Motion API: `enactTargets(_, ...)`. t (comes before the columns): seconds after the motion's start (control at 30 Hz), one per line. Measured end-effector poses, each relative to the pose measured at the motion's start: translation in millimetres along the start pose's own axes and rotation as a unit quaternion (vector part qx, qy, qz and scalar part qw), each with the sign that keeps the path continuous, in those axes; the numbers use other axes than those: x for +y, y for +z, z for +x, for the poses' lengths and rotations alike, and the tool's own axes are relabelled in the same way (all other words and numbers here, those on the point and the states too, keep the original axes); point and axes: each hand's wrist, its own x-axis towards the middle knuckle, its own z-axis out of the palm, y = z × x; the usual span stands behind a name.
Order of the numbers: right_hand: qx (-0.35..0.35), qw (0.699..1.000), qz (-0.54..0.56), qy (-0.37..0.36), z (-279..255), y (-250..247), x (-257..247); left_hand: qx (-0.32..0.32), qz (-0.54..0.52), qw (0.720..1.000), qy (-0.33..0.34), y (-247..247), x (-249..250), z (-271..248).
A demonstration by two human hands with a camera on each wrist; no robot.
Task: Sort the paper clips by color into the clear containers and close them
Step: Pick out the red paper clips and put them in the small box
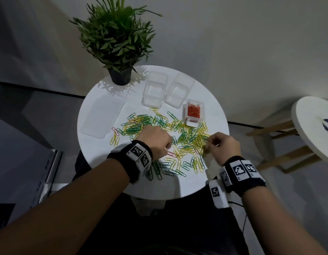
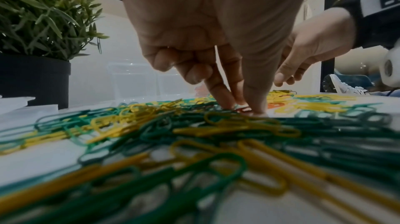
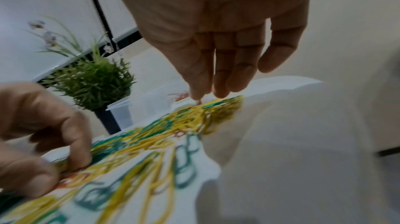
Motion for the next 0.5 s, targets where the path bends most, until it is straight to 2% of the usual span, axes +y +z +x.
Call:
enactTargets(0.1, 0.02, 1.0, 0.005, 0.023, 5.8, -6.4, 15.5, -0.013, 0.012, 1.0, -0.005, -2.4, 5.4, 2.4)
enactTargets(0.27, 0.006, 0.999, 0.037, 0.031, 8.2, -3.2, 19.8, -0.031, 0.111, 0.993, 0.004, -9.0, 18.8, 8.6)
enactTargets(0.4, -0.002, 0.998, 0.056, 0.029, 3.9, -0.1, 16.9, -0.058, 0.073, 0.996, 0.007, -11.5, 20.2, 11.9)
enactTargets(0.5, -0.014, 0.999, 0.047, 0.002, 0.0, 2.9, 13.6, -0.051, -0.01, 0.999, -0.001, -8.0, 12.4, 11.9)
